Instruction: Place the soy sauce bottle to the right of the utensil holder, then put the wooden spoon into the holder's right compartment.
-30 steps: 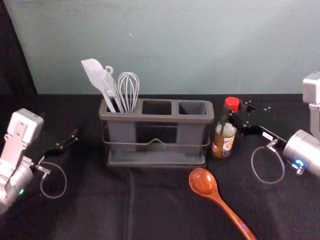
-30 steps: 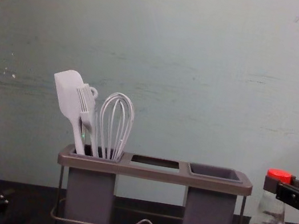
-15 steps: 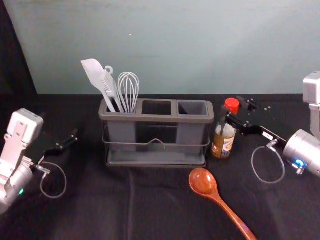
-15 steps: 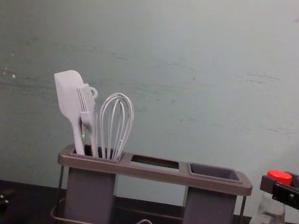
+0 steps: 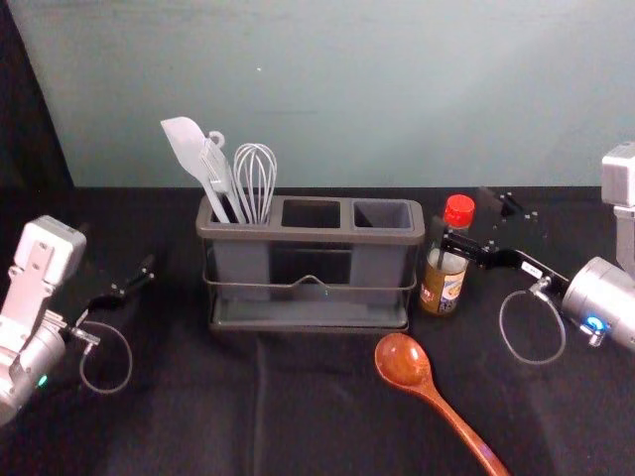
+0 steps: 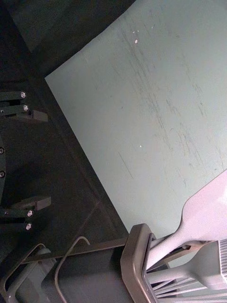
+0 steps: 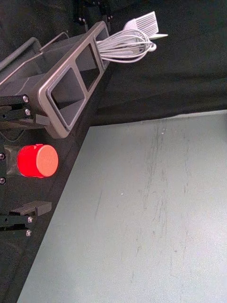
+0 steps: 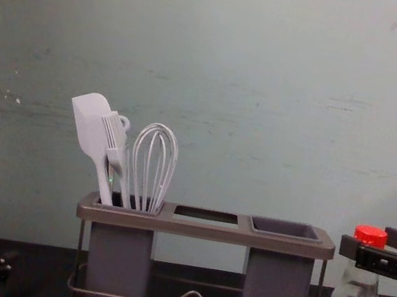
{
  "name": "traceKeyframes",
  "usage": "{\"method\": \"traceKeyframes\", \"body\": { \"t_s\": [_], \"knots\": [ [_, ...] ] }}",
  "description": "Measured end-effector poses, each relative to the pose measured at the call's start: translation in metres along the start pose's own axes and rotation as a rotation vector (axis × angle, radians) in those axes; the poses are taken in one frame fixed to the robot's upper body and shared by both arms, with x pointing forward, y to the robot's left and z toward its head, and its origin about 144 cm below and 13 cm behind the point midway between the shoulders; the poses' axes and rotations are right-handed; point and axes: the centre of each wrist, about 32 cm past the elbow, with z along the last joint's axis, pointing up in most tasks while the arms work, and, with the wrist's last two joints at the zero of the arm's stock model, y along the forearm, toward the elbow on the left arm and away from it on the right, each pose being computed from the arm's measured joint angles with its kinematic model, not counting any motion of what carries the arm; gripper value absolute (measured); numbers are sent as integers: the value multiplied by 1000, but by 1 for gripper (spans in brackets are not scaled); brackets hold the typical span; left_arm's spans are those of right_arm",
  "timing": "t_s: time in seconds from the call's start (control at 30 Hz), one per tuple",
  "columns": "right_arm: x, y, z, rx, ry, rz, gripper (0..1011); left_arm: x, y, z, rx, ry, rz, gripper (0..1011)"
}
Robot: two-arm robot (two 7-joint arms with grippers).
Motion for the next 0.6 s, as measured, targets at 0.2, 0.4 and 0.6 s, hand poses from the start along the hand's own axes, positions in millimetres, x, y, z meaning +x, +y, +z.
{"method": "traceKeyframes", "body": {
  "t_s": [0.2, 0.4, 0.6],
  "knots": [
    [0, 0, 0, 0, 0, 0, 1002, 0, 0, 0, 0, 0, 0, 1011],
    [-3, -7, 7, 22, -11, -37, 1000, 0, 0, 0, 0, 0, 0, 1011],
    [-14, -28, 33, 28, -82, -98, 1000, 0, 0, 0, 0, 0, 0, 1011]
  ]
}}
